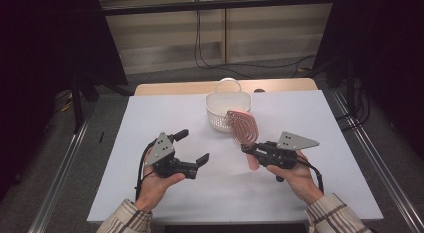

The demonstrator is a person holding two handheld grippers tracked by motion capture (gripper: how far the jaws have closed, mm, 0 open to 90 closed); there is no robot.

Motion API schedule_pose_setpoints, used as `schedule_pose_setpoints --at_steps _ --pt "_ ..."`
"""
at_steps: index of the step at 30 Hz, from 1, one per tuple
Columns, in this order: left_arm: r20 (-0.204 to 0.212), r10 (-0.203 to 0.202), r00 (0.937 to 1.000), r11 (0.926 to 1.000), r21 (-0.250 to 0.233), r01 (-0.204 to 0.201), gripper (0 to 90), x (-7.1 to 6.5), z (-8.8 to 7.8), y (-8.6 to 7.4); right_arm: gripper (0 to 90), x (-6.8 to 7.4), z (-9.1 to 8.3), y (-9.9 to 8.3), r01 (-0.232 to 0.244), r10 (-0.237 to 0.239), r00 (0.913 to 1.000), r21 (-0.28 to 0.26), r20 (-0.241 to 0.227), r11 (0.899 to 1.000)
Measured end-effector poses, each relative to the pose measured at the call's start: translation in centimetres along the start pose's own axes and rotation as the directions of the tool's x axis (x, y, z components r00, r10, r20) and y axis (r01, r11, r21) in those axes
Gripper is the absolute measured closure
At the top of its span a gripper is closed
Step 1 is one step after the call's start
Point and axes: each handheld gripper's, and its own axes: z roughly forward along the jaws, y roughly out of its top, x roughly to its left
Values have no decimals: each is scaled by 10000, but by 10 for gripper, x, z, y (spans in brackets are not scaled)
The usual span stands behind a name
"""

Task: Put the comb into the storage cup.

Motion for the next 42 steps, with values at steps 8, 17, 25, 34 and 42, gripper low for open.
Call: schedule_pose_setpoints --at_steps 8,17,25,34,42 --pt "244 80 9997 9999 -133 -77 8 -7 7 9 815 1 1 0 -90 85 9992 -124 -393 9999" --pt "455 125 9989 9998 -142 -119 17 -11 13 11 815 6 7 -4 -61 53 9969 -93 -790 9999" --pt "836 233 9962 9996 -146 -222 12 -11 29 21 815 6 8 -4 -41 32 9961 -98 -881 9999" --pt "1279 476 9906 9989 -41 -475 26 -14 43 28 815 6 9 -4 80 -95 9948 -144 -1018 9999" --pt "1601 571 9854 9983 -192 -548 38 -18 55 42 815 9 10 -3 67 -91 9911 -181 -1326 9998"
